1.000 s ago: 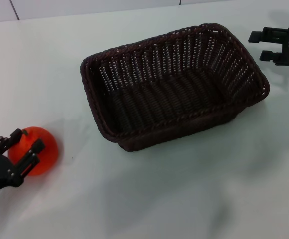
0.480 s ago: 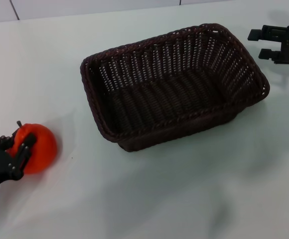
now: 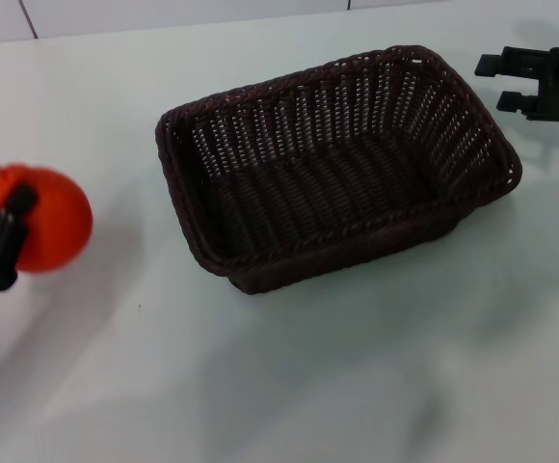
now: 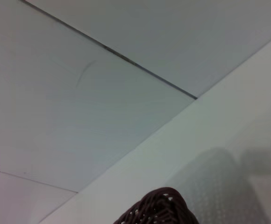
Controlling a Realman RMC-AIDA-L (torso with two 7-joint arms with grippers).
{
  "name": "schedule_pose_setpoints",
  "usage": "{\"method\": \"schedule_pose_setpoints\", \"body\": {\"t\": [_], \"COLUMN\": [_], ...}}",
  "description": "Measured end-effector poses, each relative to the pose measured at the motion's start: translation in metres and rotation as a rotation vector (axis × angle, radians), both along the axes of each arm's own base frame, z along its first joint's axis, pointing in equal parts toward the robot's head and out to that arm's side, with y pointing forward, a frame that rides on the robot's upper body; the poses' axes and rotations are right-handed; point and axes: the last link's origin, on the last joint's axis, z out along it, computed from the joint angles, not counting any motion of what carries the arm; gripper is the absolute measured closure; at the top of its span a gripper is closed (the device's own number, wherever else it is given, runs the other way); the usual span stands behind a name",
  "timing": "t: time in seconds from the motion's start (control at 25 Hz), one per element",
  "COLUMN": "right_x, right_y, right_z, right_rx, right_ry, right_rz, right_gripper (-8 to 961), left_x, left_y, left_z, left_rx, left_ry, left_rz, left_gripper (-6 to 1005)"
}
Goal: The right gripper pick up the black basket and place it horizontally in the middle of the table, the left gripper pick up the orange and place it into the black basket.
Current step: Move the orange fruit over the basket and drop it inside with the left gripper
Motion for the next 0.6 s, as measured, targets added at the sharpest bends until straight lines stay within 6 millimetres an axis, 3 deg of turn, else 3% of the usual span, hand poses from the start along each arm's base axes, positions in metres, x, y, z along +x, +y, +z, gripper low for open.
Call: {"method": "schedule_pose_setpoints", "body": {"t": [0.28, 0.6], "right_x": [-0.003, -0.002], "right_y": [0.001, 0.0], "right_z": [-0.006, -0.01], "right_rx": [0.02, 0.032], "right_ry": [0.014, 0.018], "right_rz": [0.021, 0.033], "right_gripper": [121, 119], "left_x": [0.041, 0.081], "left_y": [0.034, 0.063], "left_z": [-0.001, -0.024], "left_rx": [-0.064, -0.182], "left_ry": [-0.13, -0.15], "left_rz": [-0.146, -0.24], "left_gripper": [858, 897]}}
